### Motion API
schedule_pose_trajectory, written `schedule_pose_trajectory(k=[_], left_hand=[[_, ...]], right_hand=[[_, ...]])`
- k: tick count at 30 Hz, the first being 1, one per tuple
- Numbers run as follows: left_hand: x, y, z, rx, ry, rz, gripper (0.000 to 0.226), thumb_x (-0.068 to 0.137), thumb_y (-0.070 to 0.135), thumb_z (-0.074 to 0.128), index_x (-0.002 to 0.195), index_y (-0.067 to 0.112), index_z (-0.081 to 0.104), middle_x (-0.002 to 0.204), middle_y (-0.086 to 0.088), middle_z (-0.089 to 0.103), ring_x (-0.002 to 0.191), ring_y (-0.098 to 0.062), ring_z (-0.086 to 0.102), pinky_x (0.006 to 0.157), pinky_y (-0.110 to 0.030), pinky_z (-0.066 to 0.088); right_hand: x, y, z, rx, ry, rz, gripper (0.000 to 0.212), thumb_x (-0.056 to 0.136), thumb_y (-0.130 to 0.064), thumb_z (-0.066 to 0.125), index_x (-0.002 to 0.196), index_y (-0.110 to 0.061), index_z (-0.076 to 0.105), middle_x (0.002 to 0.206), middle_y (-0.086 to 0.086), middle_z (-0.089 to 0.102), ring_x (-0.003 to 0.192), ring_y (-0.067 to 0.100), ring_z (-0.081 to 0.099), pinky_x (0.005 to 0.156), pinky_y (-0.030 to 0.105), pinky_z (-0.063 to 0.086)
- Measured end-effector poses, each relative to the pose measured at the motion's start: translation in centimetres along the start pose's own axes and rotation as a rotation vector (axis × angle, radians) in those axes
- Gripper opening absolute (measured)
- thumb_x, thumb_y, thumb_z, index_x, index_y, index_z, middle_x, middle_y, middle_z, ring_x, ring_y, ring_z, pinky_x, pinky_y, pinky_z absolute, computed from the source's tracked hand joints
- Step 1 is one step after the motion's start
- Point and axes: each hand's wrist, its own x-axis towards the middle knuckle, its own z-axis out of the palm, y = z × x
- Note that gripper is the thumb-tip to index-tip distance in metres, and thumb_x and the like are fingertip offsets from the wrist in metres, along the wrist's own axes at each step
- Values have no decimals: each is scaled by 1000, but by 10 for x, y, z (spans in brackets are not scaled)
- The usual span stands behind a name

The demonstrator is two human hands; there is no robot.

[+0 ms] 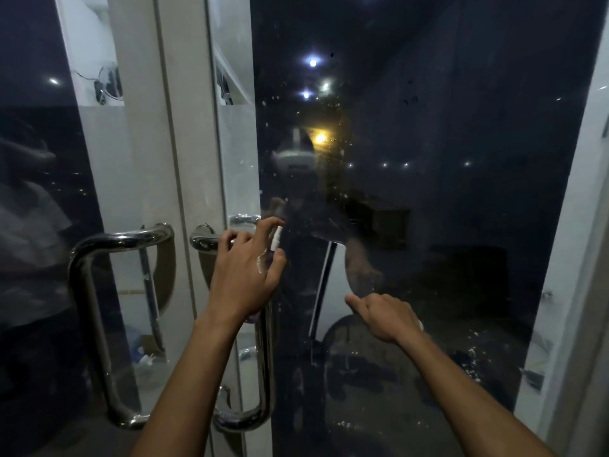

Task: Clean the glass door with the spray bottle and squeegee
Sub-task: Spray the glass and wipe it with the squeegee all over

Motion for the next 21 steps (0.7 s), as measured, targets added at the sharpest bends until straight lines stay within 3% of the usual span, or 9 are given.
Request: schedule_pose_trajectory(k=[3,6,9,14,16,19,21], left_hand=[[-1,0,0,5,6,6,44,94,45,34,137,34,36,91,2,65,97,-19,58,109,-32,21],[-2,1,3,19,7,0,44,94,44,35,137,34,36,95,0,65,99,-19,57,111,-35,22],[-2,5,7,42,18,-19,43,94,43,37,137,34,37,94,1,64,99,-19,56,112,-37,22],[-2,7,12,55,48,-50,45,93,45,36,136,34,37,96,-2,64,102,-22,55,112,-38,20],[-2,7,13,62,63,-40,44,93,45,36,136,33,38,95,-2,64,99,-22,56,112,-37,20],[-1,8,13,63,68,-25,42,94,42,38,135,32,39,93,-1,64,95,-22,56,110,-37,22],[-2,6,12,69,61,-26,41,94,40,41,135,32,40,95,-2,65,96,-22,57,110,-37,22]], right_hand=[[-8,14,-4,8,-21,18,72,97,-73,17,95,-25,71,107,8,71,100,31,65,82,42,46],[-19,5,1,-15,115,-65,76,95,-74,12,69,-19,58,76,-1,65,77,24,63,70,39,43],[-16,-21,-1,-25,227,-129,75,97,-73,15,65,-15,51,62,-2,56,66,23,61,66,38,43],[10,-57,-13,-73,268,-200,71,98,-71,15,61,-21,49,67,0,63,67,25,62,67,38,42],[12,-40,-11,-73,228,-113,72,97,-72,13,67,-23,56,79,4,68,78,30,66,71,41,44],[3,6,-4,-51,177,69,77,94,-76,11,92,-25,69,98,7,72,91,31,67,80,43,48],[-5,27,-1,-64,170,116,82,91,-79,6,92,-26,69,94,4,72,88,27,66,80,42,49]])
